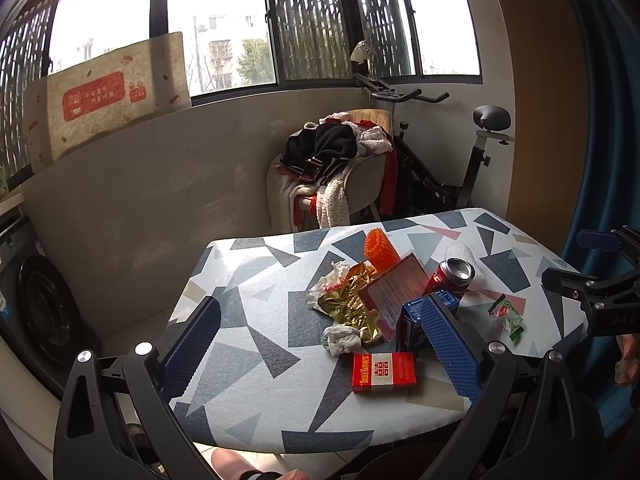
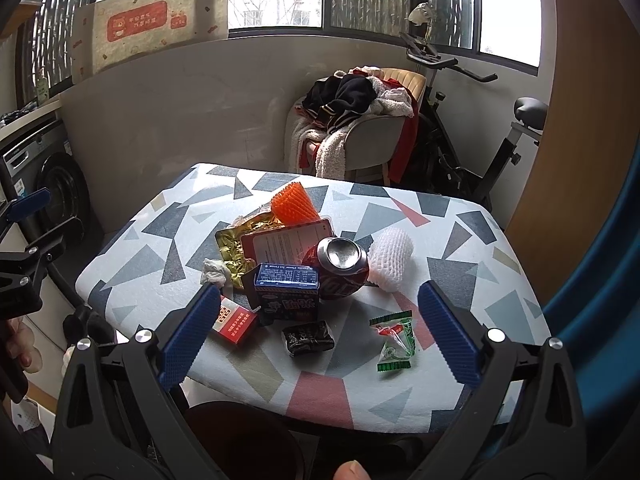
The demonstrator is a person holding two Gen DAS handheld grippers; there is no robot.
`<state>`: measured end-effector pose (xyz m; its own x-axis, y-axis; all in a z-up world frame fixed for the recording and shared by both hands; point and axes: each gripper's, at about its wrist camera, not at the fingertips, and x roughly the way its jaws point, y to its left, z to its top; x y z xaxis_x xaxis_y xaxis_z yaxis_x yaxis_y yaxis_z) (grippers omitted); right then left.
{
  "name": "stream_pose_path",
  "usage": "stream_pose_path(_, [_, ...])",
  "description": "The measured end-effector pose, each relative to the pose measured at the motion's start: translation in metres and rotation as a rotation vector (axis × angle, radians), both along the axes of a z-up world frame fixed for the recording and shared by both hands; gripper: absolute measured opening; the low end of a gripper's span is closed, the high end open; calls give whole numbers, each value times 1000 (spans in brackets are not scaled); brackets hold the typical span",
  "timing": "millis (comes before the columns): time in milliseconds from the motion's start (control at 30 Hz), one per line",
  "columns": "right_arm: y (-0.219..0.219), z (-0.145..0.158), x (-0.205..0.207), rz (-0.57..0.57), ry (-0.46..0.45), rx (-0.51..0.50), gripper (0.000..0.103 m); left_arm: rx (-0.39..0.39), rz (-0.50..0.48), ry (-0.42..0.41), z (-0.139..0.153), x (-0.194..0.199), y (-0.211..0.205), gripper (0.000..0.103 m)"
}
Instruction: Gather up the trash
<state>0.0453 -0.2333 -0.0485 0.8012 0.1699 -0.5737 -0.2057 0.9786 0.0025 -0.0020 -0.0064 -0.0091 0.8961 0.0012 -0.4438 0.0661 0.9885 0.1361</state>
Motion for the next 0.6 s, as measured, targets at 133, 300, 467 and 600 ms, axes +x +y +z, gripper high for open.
stream_pose_path(133, [4, -3, 0, -1, 2, -7, 97, 0, 0, 0, 0, 0, 0, 98])
stream_pose_path(300, [3, -3, 0, -2, 1, -7, 97, -4, 1, 4, -1, 1, 2, 98])
stream_pose_path(467, [3, -3, 0, -3, 3, -6, 97, -4, 0, 3, -1, 0, 2, 98])
stream_pose_path(600, [3, -4, 0, -1, 3, -6, 97, -4, 0, 4, -1, 0, 2, 98])
